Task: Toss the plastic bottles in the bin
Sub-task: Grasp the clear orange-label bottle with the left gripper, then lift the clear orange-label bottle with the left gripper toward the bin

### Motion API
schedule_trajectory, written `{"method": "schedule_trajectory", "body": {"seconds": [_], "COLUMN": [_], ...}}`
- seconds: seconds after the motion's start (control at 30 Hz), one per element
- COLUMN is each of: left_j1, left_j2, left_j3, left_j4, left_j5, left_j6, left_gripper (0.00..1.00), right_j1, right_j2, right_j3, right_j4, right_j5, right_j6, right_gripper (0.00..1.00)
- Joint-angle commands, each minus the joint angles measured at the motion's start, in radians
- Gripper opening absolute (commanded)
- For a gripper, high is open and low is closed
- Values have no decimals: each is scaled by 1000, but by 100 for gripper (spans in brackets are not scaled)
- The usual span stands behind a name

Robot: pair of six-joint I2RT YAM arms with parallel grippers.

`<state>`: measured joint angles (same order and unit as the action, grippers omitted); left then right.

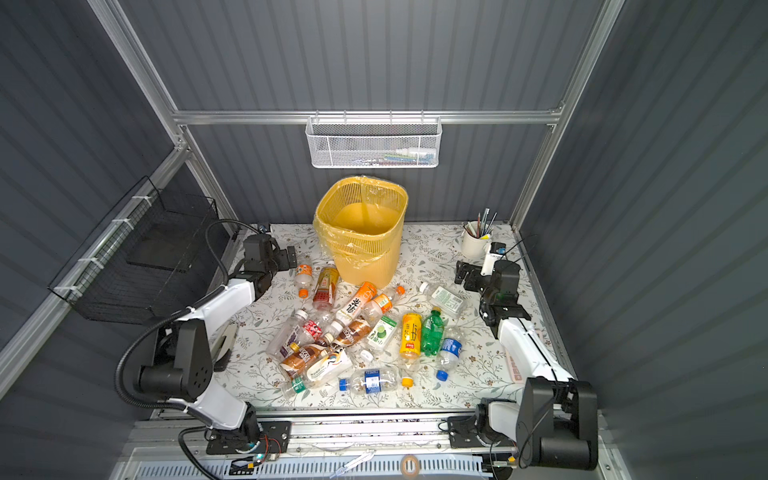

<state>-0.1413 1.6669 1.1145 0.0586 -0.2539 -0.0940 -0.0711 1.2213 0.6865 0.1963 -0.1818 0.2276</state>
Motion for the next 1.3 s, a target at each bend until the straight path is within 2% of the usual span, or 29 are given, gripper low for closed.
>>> {"method": "schedule_trajectory", "body": {"seconds": [0.0, 0.3, 0.43, 0.67, 0.87, 1.03, 1.27], "left_j1": [-1, -27, -27, -16, -3, -1, -6], "left_j2": [74, 252, 293, 335, 275, 113, -149], "left_j3": [62, 214, 240, 278, 239, 171, 149], "left_j4": [-190, -327, -351, -394, -338, -233, -78], "left_j5": [111, 171, 147, 154, 187, 206, 236], "left_j6": [-50, -67, -88, -108, -140, -154, -120], "left_gripper": [100, 93, 88, 72, 50, 49, 43], "right_j1": [4, 6, 7, 6, 7, 7, 7], "right_j2": [4, 15, 28, 20, 1, -30, -91], "right_j3": [18, 29, 55, 51, 52, 37, -13], "right_j4": [-121, -170, -210, -221, -212, -192, -131], "right_j5": [-41, -30, -34, -14, 9, 38, 87], "right_j6": [41, 37, 22, 15, 15, 17, 40], "right_gripper": [99, 99, 99, 99, 99, 99, 99]}}
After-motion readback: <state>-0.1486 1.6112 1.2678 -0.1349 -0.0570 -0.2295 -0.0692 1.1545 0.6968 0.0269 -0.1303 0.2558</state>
